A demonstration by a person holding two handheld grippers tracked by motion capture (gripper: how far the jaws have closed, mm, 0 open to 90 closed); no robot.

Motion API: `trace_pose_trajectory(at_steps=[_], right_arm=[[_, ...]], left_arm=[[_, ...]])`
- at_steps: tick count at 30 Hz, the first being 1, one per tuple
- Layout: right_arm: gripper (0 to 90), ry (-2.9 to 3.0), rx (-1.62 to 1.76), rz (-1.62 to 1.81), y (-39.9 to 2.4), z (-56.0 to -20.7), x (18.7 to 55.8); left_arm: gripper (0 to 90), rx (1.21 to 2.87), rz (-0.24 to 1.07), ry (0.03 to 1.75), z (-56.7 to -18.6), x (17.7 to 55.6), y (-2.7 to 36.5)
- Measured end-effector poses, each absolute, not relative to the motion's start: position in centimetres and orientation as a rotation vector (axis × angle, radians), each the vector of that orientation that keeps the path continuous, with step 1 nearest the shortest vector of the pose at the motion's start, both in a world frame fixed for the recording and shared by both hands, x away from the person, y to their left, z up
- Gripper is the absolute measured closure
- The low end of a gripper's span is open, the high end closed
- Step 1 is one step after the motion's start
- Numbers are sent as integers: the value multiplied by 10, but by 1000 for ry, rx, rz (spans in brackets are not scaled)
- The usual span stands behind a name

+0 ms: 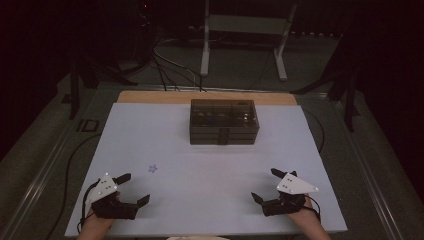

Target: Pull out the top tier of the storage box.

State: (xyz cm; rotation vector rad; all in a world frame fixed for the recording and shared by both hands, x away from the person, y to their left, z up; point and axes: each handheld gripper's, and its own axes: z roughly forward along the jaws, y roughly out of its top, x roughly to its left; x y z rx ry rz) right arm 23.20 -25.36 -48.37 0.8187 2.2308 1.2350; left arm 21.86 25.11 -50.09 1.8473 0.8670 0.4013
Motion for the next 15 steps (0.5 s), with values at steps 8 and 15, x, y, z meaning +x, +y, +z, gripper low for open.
trace_pose_trajectory(at_steps=[8,15], right_arm=[[0,2235,803,1221,-250,-468,227],[0,2231,709,1163,-241,-451,223]], left_arm=[[1,1853,398,863,-501,219,250],[1,1846,396,862,-501,218,250]])
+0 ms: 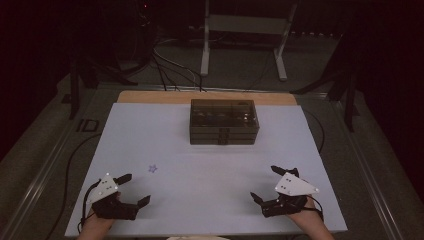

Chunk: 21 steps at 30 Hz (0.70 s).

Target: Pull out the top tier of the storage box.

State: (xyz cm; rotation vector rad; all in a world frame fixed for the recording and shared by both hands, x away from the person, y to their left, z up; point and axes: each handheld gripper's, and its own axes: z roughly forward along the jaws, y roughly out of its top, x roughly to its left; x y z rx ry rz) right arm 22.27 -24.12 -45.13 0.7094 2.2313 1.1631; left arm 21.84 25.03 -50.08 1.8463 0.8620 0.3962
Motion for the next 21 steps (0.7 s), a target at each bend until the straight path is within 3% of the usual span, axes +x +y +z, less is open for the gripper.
trace_pose_trajectory(at_steps=[21], right_arm=[[1,2142,544,1084,-235,-413,245]], left_arm=[[1,1846,391,856,-501,219,250]])
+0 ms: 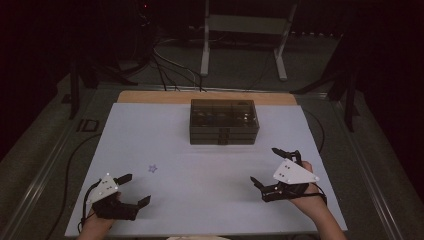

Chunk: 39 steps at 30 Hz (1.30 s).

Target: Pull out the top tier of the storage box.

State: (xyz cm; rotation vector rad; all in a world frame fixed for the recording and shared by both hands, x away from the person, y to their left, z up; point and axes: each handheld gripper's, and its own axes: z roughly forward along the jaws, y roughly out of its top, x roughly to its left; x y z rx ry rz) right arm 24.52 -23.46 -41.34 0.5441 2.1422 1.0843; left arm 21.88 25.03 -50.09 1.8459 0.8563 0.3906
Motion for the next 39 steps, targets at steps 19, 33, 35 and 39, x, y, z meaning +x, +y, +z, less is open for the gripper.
trace_pose_trajectory(at_steps=[19,33,35,39], right_arm=[[2,2134,462,988,-223,-414,268],[2,2138,402,883,-209,-420,282],[2,2141,388,866,-206,-422,284],[2,2145,364,822,-199,-426,288]], left_arm=[[1,1847,391,854,-501,219,250],[0,1848,390,848,-501,218,250],[1,1848,390,848,-501,218,250],[1,1848,390,848,-501,218,250]])
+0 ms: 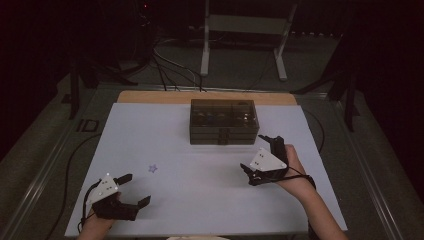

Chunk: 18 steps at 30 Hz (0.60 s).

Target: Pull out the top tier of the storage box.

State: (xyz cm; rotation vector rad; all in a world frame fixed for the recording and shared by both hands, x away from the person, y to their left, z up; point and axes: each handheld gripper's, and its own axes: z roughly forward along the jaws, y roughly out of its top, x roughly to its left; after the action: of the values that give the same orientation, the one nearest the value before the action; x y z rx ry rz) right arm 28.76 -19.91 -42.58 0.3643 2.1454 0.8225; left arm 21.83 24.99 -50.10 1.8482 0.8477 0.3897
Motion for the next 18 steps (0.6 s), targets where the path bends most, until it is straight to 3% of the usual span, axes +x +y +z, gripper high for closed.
trace_pose_trajectory(at_steps=[18], right_arm=[[21,2143,275,705,-173,-437,302]], left_arm=[[1,1848,391,845,-501,218,250]])
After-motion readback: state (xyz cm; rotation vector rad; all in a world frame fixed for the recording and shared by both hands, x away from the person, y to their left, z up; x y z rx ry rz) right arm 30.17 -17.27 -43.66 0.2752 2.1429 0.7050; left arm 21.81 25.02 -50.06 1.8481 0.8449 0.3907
